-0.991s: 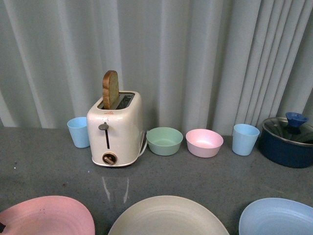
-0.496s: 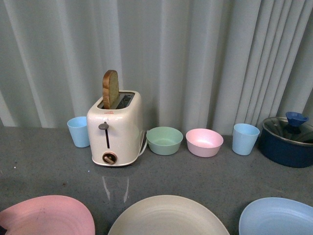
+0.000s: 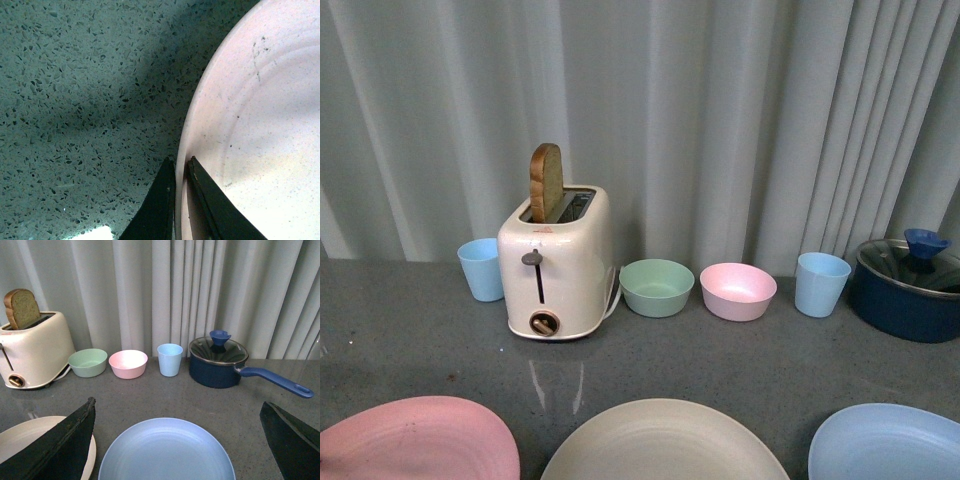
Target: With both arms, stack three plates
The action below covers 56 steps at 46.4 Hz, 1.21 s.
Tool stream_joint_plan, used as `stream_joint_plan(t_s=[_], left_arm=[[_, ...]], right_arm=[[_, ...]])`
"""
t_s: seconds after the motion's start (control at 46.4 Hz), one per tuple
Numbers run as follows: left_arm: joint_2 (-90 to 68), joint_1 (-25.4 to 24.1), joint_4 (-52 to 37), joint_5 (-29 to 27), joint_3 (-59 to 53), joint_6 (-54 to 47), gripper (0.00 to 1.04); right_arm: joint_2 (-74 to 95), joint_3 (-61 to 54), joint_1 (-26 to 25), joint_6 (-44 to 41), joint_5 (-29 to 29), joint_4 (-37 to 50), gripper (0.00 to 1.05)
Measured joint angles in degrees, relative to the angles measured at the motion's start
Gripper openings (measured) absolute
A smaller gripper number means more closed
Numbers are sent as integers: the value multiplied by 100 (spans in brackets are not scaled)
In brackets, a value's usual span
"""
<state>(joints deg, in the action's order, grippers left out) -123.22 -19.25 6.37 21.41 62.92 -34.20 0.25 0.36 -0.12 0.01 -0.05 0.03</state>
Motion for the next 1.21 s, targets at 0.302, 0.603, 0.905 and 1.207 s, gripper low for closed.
stream_joint_plan(t_s=[0.302,0.603,0.905,1.207], left_arm=[[0,-94,544,278,337,212,4],[13,-326,1233,474,1172,546,4],[310,-411,1725,704,1751,754,4],[2122,581,1886,1102,852,1244,4]], right_arm=[[0,0,0,0,0,0,97],[0,0,0,0,0,0,97],[0,0,0,0,0,0,97],[0,0,0,0,0,0,97]])
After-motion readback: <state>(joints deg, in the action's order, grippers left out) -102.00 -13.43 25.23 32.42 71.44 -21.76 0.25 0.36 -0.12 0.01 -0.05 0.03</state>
